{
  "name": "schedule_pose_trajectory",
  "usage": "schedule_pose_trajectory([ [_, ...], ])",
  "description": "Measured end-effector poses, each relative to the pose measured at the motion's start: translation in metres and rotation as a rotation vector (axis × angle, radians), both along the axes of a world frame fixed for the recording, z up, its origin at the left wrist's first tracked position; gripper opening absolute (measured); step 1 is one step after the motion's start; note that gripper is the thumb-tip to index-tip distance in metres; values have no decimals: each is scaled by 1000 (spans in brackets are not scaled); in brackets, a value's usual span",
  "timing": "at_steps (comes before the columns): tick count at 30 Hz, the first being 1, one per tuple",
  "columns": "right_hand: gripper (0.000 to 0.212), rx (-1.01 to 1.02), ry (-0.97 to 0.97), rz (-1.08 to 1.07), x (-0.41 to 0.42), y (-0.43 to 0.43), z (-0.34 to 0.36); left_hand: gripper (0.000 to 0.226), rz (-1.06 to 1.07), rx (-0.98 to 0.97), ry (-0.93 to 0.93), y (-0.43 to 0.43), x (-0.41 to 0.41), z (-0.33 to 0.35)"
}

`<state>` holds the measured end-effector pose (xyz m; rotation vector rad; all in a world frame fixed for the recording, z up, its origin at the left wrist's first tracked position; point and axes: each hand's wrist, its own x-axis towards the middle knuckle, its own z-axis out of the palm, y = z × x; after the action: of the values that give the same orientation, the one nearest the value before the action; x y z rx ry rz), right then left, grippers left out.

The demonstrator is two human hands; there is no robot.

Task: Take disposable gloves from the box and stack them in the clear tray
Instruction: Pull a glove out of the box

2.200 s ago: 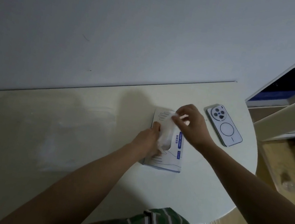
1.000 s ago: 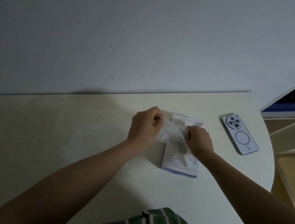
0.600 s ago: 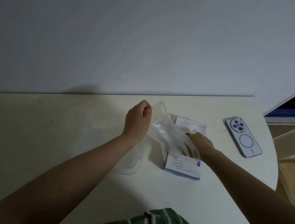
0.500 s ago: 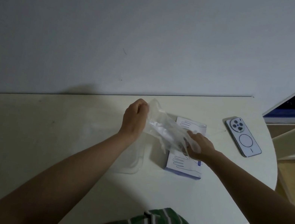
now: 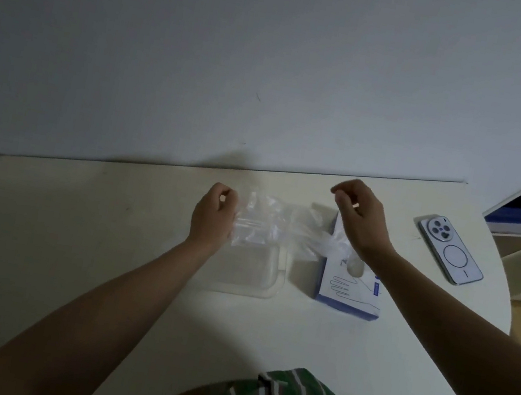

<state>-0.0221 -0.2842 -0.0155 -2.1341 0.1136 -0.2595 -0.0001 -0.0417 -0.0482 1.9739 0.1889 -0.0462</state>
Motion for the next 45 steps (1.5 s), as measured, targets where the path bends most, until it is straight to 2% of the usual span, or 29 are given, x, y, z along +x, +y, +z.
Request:
schedule_pose_trajectory([
  [2,13,-16,-75,124,0,26,9,20,-38,196,-54,17,-6,-4],
  [4,13,-133,-118,321,1,49,10,22,-56,333,-92,32,-12,-7],
  [7,35,-386,-49,615,3,82,-2,21,-33,471,-129,47,-20,-8],
  [9,44,-560,2,704,3,100,-15,20,11,546,-126,54,-24,-10],
  [11,37,-645,-2,757,1,110,-27,19,42,607,-105,60,-26,-11],
  [15,25,-624,8,831,-6,115,-43,20,47,732,-24,67,-27,-14],
  [20,37,-600,283,849,-7,122,-51,22,-6,781,38,63,-29,-10],
  [22,40,-642,353,838,-6,127,-51,20,-39,861,-40,64,-30,-8],
  [24,40,-676,419,844,-4,132,-53,28,-138,1040,-252,62,-31,-6],
  [26,36,-702,475,859,-5,137,-53,32,-324,1057,-427,57,-30,-6],
  [27,35,-708,496,867,-5,138,-54,31,-437,1028,-422,53,-29,-9],
  [28,35,-715,512,877,-4,140,-53,30,-524,998,-353,51,-27,-12],
  [30,35,-747,541,902,-4,142,-51,35,-617,973,-76,49,-22,-21],
  [32,35,-776,518,899,-2,142,-49,60,-676,987,194,52,-16,-32],
  [34,31,-765,373,819,0,140,-47,85,-718,1013,346,57,-12,-41],
  [36,21,-679,202,731,3,141,-46,95,-724,1023,371,59,-10,-51],
  [38,15,-596,182,711,6,144,-48,99,-713,997,364,60,-9,-60],
  [41,32,-720,354,718,9,147,-59,106,-705,978,407,61,-5,-64],
  [45,41,-896,547,697,13,142,-70,117,-699,918,444,62,-1,-66],
])
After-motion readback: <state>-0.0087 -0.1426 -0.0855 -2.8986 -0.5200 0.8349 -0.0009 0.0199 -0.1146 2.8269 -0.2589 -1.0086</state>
